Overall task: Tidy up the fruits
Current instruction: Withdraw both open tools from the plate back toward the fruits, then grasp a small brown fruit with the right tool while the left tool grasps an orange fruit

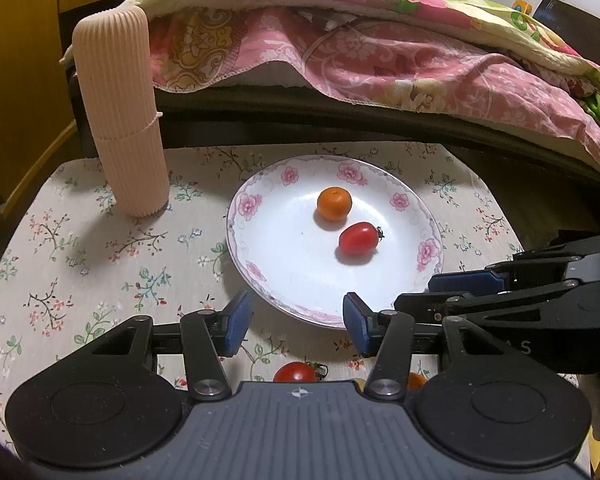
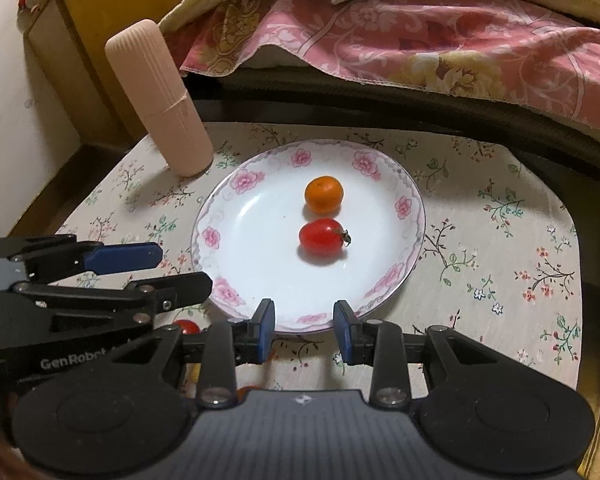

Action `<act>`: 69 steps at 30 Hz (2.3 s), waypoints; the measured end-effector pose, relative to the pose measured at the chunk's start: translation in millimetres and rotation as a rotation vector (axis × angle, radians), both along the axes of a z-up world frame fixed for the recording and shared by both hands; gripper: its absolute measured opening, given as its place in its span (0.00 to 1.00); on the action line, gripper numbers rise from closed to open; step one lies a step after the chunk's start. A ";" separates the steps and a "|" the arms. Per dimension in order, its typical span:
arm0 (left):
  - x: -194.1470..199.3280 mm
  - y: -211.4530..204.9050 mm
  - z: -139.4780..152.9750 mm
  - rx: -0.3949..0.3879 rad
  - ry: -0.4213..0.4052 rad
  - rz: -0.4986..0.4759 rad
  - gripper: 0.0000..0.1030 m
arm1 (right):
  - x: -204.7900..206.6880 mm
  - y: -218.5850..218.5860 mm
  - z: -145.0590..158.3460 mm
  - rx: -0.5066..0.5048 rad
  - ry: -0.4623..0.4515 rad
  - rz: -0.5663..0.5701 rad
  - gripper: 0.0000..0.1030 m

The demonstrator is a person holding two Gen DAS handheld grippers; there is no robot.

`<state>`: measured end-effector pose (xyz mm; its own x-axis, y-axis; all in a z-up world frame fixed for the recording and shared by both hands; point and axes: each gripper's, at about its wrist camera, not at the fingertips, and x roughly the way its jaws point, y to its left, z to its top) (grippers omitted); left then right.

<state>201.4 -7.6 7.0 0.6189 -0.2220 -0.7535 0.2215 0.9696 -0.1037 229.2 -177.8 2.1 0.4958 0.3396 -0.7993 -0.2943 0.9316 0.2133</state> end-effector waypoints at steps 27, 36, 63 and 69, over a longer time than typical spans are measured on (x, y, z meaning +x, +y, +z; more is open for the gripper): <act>-56.1 35.7 11.8 0.001 0.023 -0.011 0.61 | -56.5 21.1 1.9 0.011 0.056 0.152 0.36; -102.8 61.5 22.6 -0.017 0.043 -0.002 0.62 | -114.4 68.1 1.7 0.006 0.064 0.423 0.36; -118.1 79.8 7.7 -0.026 0.095 -0.029 0.66 | -116.3 103.2 -16.5 -0.112 0.004 0.512 0.36; -118.3 79.2 2.3 -0.021 0.116 -0.044 0.66 | -109.7 102.3 -16.6 -0.064 0.023 0.507 0.36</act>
<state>83.1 71.5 9.3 0.5169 -0.2639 -0.8144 0.2495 0.9565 -0.1516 119.5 -75.5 -14.5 0.2636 0.4827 -0.8352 -0.7084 0.6845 0.1720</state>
